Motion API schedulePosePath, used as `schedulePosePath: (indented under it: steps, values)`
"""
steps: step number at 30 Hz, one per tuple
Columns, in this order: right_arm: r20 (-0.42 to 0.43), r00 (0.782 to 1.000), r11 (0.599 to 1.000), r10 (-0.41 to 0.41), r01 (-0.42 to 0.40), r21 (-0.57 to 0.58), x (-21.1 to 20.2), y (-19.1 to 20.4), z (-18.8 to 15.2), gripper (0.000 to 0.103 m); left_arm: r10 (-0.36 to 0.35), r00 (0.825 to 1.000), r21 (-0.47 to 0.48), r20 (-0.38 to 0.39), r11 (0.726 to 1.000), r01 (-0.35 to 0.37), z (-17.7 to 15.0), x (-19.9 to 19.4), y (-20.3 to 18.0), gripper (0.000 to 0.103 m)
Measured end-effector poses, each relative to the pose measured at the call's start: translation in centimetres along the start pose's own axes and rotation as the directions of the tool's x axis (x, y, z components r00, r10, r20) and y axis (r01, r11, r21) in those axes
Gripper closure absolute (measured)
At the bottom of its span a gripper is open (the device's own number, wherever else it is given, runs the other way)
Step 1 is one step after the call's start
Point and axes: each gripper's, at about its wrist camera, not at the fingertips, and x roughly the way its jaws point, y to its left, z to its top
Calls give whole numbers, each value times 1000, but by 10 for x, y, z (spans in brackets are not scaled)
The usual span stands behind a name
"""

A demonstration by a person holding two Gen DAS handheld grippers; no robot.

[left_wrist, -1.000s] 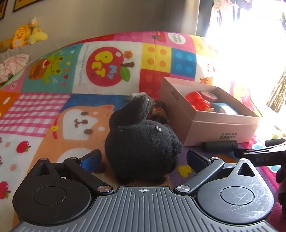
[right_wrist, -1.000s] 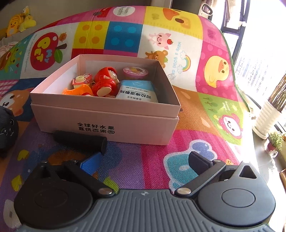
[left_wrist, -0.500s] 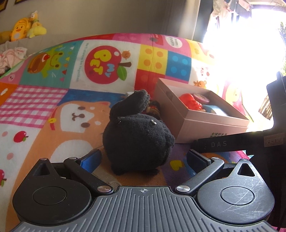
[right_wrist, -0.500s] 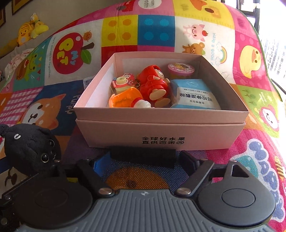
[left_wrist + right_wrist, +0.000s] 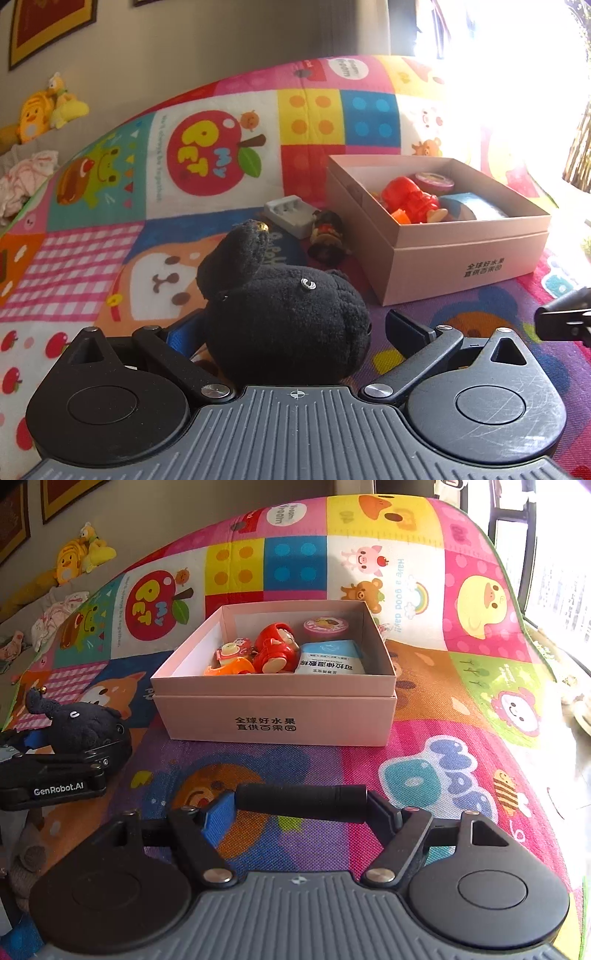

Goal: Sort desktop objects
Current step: 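Grasp the black cylinder with the right tool while the left tool holds the plush bear, then lower the plush bear into the pink box with the left tool while the right tool lifts the cylinder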

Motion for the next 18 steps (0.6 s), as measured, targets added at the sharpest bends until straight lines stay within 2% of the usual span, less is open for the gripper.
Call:
schedulePosePath:
  steps: [1, 2, 3, 5, 7, 10, 14, 18]
  values:
    - [13, 1000, 1000, 2, -2, -4, -7, -4, -2, 28, 8, 1000, 7, 1, 1000, -8, -1, 0, -1, 1]
    - [25, 1000, 1000, 6, -5, -7, -13, -8, -4, 28, 23, 1000, 10, 3, 1000, -23, -2, 0, -1, 9]
    - [41, 999, 1000, 11, -10, -12, -22, -12, -6, 28, 32, 999, 13, 3, 999, -32, -3, -2, -1, 11]
    - [72, 997, 1000, 14, -13, -13, -35, -20, -8, 28, 26, 1000, 2, -6, 1000, -26, -2, -7, 0, 11]
    - [111, 994, 1000, 10, -10, -4, -47, -26, -6, 28, 3, 1000, 0, -2, 1000, -3, 5, -15, -2, 12]
    - [191, 982, 1000, 3, -8, 30, -66, -37, 0, 28, -76, 994, -6, 78, 997, 77, 35, -39, -7, 12]
    - [275, 961, 998, -4, -11, 56, -82, -42, 7, 28, -212, 956, -53, 202, 973, 227, 103, -62, -13, 12]
    - [300, 953, 998, 35, -49, 39, -86, -40, 6, 28, -316, 919, -99, 236, 933, 346, 150, -46, -24, 11]
